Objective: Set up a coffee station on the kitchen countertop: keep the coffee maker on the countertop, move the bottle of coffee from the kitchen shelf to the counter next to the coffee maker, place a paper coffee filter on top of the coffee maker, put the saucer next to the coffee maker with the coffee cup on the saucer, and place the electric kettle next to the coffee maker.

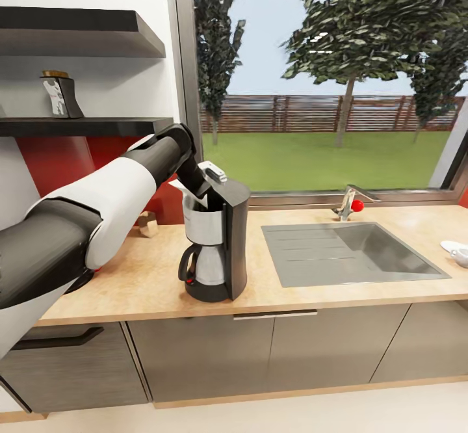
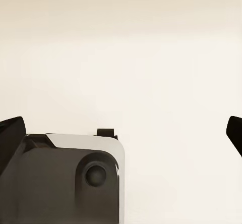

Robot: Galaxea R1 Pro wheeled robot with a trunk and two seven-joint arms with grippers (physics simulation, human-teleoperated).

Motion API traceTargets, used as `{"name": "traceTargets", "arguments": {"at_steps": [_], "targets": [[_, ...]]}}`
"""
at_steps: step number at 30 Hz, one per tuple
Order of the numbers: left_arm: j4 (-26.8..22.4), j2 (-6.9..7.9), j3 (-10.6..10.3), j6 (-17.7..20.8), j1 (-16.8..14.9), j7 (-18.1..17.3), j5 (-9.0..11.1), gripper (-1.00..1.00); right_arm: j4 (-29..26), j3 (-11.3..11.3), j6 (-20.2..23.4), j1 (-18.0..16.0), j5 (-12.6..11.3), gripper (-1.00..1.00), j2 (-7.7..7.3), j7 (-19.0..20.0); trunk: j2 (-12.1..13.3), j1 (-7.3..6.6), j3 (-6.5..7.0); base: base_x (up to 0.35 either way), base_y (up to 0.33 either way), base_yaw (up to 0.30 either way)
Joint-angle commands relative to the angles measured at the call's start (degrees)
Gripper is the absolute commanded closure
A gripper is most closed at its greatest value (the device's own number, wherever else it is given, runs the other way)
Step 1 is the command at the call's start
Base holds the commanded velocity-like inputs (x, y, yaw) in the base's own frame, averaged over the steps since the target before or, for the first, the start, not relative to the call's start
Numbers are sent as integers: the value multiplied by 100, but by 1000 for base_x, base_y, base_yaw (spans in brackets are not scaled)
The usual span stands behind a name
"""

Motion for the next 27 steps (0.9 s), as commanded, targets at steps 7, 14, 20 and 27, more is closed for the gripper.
{"name": "traceTargets", "arguments": {"at_steps": [7, 14, 20, 27], "targets": [[-29, -1, 8, 6, 1, -61, -73, 100, 2, 10, -17, -4, 5, -100, -1, -6, -13, 4, -14, 0, 0, 0], [-29, -1, 8, 10, 9, -60, -80, -100, 2, 7, -17, -4, 5, -100, -1, -6, -13, 4, -14, 0, 0, 0], [-29, -1, 4, 10, 9, -60, -87, -100, 2, 10, -17, -4, 5, -100, -1, -6, -13, 4, -14, 0, 0, 0], [-29, -1, -1, 10, 9, -60, -84, -100, 2, 11, -17, -4, 5, -100, -1, -6, -13, 4, -14, 0, 0, 0]]}}
